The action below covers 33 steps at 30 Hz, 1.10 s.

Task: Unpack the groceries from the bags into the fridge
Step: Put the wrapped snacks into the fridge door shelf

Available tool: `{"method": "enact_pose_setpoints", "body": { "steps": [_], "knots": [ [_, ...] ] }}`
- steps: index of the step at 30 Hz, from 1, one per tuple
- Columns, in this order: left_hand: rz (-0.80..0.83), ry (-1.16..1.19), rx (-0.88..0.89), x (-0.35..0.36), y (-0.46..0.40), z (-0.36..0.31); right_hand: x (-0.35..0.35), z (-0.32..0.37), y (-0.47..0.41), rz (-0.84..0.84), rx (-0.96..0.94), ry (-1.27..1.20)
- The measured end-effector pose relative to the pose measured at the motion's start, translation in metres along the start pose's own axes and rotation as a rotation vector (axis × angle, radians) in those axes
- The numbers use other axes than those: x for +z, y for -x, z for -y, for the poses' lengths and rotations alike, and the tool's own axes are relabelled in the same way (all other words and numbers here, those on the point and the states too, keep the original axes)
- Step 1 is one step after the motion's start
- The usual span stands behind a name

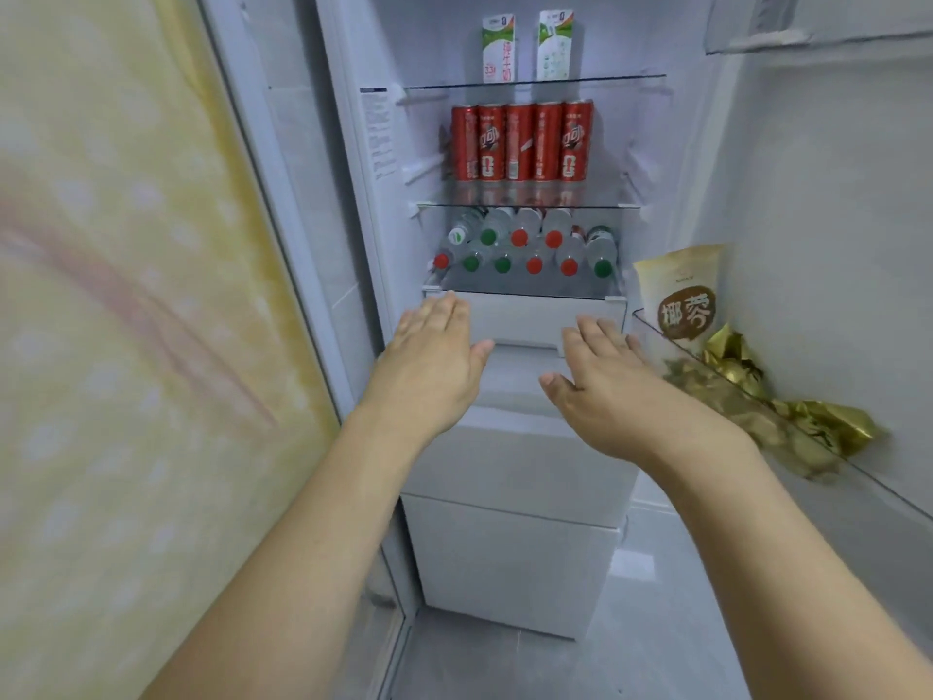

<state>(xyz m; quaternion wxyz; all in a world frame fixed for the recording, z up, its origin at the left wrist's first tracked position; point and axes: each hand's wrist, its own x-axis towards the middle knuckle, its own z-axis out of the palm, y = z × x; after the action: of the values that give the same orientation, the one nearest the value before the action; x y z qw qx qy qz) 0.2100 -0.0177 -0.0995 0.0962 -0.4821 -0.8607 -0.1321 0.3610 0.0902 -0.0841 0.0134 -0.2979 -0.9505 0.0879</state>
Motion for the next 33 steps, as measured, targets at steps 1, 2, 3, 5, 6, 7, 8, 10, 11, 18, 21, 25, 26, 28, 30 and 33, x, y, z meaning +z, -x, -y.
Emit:
{"method": "enact_pose_setpoints", "body": {
  "steps": [1,2,3,5,6,7,8,10,11,18,21,25,26,28,30,33],
  "knots": [
    [0.008,-0.009,-0.027,-0.003,0.005,0.011,0.002,0.011,-0.004,0.021,-0.018,-0.01],
    [0.007,-0.023,-0.046,-0.006,0.01,0.022,0.005,0.022,-0.009,0.041,-0.035,-0.017],
    [0.004,-0.038,-0.061,-0.008,0.014,0.034,0.007,0.033,-0.013,0.057,-0.053,-0.024],
    [0.009,-0.058,-0.094,-0.015,0.023,0.057,0.012,0.056,-0.022,0.076,-0.09,-0.035],
    [0.012,-0.065,-0.111,-0.018,0.027,0.067,0.015,0.067,-0.026,0.079,-0.108,-0.033],
    [0.016,-0.067,-0.13,-0.022,0.031,0.075,0.017,0.077,-0.029,0.084,-0.128,-0.026],
    [0.02,-0.065,-0.151,-0.025,0.035,0.083,0.019,0.086,-0.031,0.093,-0.147,-0.016],
    [0.02,-0.065,-0.195,-0.032,0.046,0.096,0.022,0.103,-0.035,0.122,-0.179,-0.001],
    [0.018,-0.069,-0.213,-0.034,0.051,0.1,0.023,0.109,-0.037,0.134,-0.189,0.0],
    [-0.02,-0.108,-0.371,-0.062,0.085,0.131,0.022,0.17,-0.052,0.159,-0.386,0.023],
    [-0.015,-0.131,-0.454,-0.071,0.101,0.139,0.022,0.193,-0.057,0.185,-0.479,0.042],
    [-0.009,-0.178,-0.57,-0.083,0.122,0.153,0.02,0.221,-0.063,0.201,-0.607,0.06],
    [-0.017,-0.182,-0.598,-0.086,0.128,0.155,0.019,0.226,-0.064,0.203,-0.632,0.062],
    [-0.033,-0.178,-0.639,-0.091,0.139,0.155,0.019,0.237,-0.064,0.206,-0.678,0.065],
    [-0.038,-0.172,-0.667,-0.095,0.15,0.15,0.021,0.248,-0.06,0.216,-0.735,0.067],
    [-0.041,-0.201,-0.711,-0.101,0.167,0.143,0.027,0.264,-0.052,0.234,-0.828,0.084]
  ]
}}
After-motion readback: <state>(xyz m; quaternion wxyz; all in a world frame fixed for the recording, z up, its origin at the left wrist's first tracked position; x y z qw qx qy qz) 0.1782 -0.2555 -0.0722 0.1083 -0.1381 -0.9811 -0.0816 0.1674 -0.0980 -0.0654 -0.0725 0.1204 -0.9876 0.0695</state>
